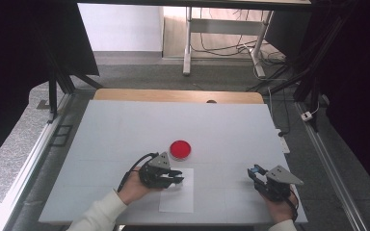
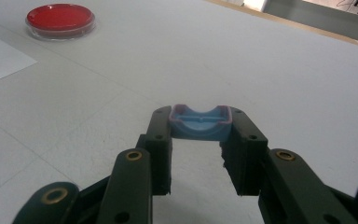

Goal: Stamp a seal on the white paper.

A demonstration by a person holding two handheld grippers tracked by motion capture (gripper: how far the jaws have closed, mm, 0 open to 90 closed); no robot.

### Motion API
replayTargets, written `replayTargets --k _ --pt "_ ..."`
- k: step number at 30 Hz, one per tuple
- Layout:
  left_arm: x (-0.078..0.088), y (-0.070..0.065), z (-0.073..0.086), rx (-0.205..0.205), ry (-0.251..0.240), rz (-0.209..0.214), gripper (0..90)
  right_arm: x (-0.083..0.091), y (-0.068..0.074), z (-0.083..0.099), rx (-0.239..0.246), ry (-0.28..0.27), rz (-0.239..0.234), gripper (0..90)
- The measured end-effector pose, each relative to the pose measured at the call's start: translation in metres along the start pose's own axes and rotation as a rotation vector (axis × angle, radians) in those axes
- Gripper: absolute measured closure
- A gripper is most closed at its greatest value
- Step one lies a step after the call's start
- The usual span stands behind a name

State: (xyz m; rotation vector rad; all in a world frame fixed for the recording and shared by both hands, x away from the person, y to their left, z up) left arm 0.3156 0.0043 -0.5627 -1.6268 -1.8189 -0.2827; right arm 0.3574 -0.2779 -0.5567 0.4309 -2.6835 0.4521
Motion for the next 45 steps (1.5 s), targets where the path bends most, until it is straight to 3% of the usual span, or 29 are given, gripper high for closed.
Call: replayTargets --k 36,45 --pt "-0.007 0.002 0.009 -0.008 0.015 -0.019 74.5 0.0 0.0 0.001 0.003 0.002 0.001 64.2" --pt "-0.007 0.0 0.011 -0.032 0.052 -0.044 75.2 0.0 0.0 0.0 0.004 0.002 0.005 64.1"
Point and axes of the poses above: each handheld gripper's, and its own axes: x roughly backward along the jaws, z roughly out of its underside, y roughly to its left, the point moved 10 cm from there along -x, roughly forward along the jaws, and after that the axes turned 13 degrees about z, right-handed, at the moved point
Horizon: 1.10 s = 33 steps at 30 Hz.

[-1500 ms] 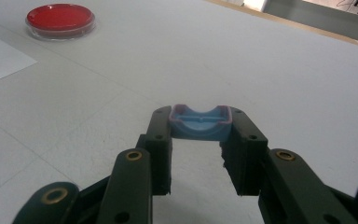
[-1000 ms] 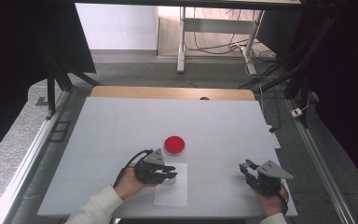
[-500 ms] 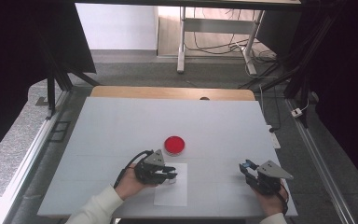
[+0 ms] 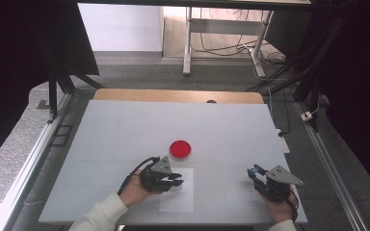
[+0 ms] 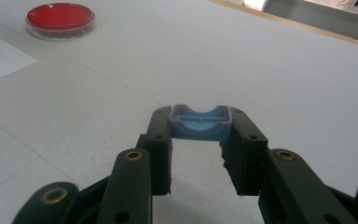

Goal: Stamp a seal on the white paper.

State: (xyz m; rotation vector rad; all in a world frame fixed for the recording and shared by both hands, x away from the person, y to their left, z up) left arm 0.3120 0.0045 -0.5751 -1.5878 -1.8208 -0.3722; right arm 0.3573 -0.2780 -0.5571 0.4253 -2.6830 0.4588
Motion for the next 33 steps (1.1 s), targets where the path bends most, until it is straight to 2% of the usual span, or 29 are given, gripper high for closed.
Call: replayTargets --k 5,9,15,21,33 --pt "-0.0033 -0.0011 0.0019 -0.019 0.044 -0.023 75.4 0.0003 0.0006 -0.0003 -0.001 -0.002 -0.004 64.1" --pt "-0.0036 -0.0015 0.0022 -0.019 0.053 -0.031 75.6 0.0003 0.001 -0.0004 0.0 -0.002 -0.005 64.1" --pt "-0.0048 -0.0038 0.0027 -0.034 0.057 -0.065 75.7 0.0003 0.0016 -0.0006 -0.001 -0.003 -0.005 64.1" --pt "-0.0048 -0.0034 0.0038 -0.027 0.041 -0.061 75.8 0.0006 0.0017 -0.0008 0.003 -0.003 0.0 64.1" --pt "-0.0052 -0.003 0.0032 -0.027 0.054 -0.058 75.8 0.0005 0.0035 -0.0017 0.001 -0.008 -0.006 64.2"
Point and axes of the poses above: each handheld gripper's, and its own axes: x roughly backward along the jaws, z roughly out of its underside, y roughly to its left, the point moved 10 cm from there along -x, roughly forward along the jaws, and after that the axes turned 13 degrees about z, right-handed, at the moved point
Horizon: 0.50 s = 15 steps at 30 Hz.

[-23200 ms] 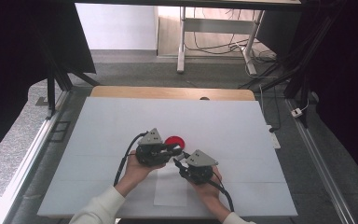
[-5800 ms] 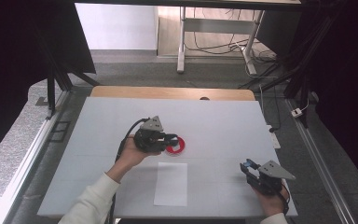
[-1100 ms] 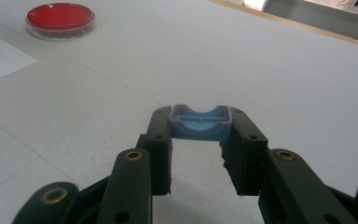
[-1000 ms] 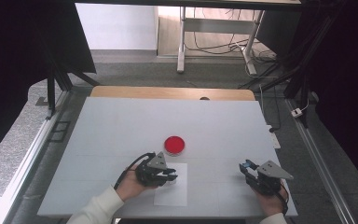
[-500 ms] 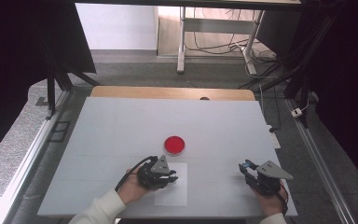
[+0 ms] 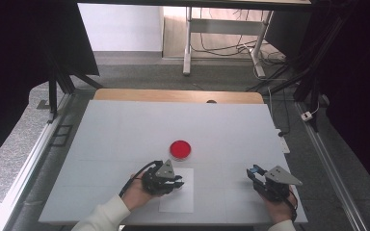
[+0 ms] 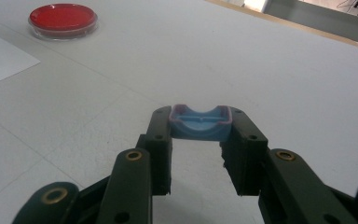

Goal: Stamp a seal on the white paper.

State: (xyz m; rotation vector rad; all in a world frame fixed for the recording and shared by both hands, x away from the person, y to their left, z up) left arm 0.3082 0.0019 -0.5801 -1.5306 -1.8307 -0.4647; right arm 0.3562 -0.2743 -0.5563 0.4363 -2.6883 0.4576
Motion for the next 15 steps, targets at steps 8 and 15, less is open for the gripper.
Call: replayTargets --k 8,15 --pt "-0.0002 -0.0006 0.0004 -0.002 -0.004 -0.008 75.9 0.0005 0.0001 -0.0003 -0.002 -0.002 -0.002 64.1" --pt "-0.0005 -0.0009 0.0002 -0.006 0.0 -0.012 75.9 0.0009 -0.0004 -0.0001 0.001 0.001 0.0 64.1"
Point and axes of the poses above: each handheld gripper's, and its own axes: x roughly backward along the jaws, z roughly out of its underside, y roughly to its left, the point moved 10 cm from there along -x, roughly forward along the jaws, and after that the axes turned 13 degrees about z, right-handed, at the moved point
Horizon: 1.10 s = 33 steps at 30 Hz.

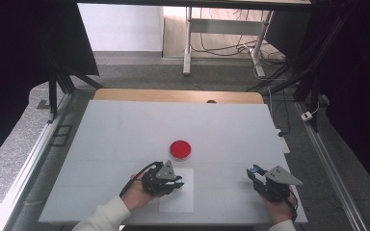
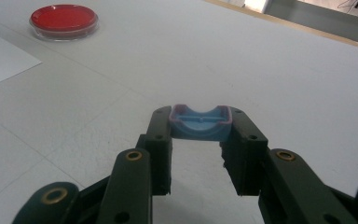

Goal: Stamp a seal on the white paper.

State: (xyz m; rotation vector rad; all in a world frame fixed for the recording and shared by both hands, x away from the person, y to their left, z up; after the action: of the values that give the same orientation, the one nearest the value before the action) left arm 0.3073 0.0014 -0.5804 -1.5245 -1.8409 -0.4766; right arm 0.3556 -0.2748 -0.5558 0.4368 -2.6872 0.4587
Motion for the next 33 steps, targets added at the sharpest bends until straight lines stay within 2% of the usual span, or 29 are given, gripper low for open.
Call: replayTargets --k 23,30,33 --pt "0.0012 0.001 -0.0001 0.014 -0.01 0.013 75.7 0.0009 -0.0014 -0.0005 -0.002 -0.004 0.002 64.1" --pt "0.0057 0.0017 -0.0021 0.024 -0.047 0.033 75.4 0.0016 -0.0022 -0.0013 -0.004 -0.008 0.002 64.1" --pt "0.0085 0.0029 -0.0051 0.033 -0.087 0.035 75.3 0.0016 -0.0024 -0.0018 -0.009 -0.014 -0.001 64.1"
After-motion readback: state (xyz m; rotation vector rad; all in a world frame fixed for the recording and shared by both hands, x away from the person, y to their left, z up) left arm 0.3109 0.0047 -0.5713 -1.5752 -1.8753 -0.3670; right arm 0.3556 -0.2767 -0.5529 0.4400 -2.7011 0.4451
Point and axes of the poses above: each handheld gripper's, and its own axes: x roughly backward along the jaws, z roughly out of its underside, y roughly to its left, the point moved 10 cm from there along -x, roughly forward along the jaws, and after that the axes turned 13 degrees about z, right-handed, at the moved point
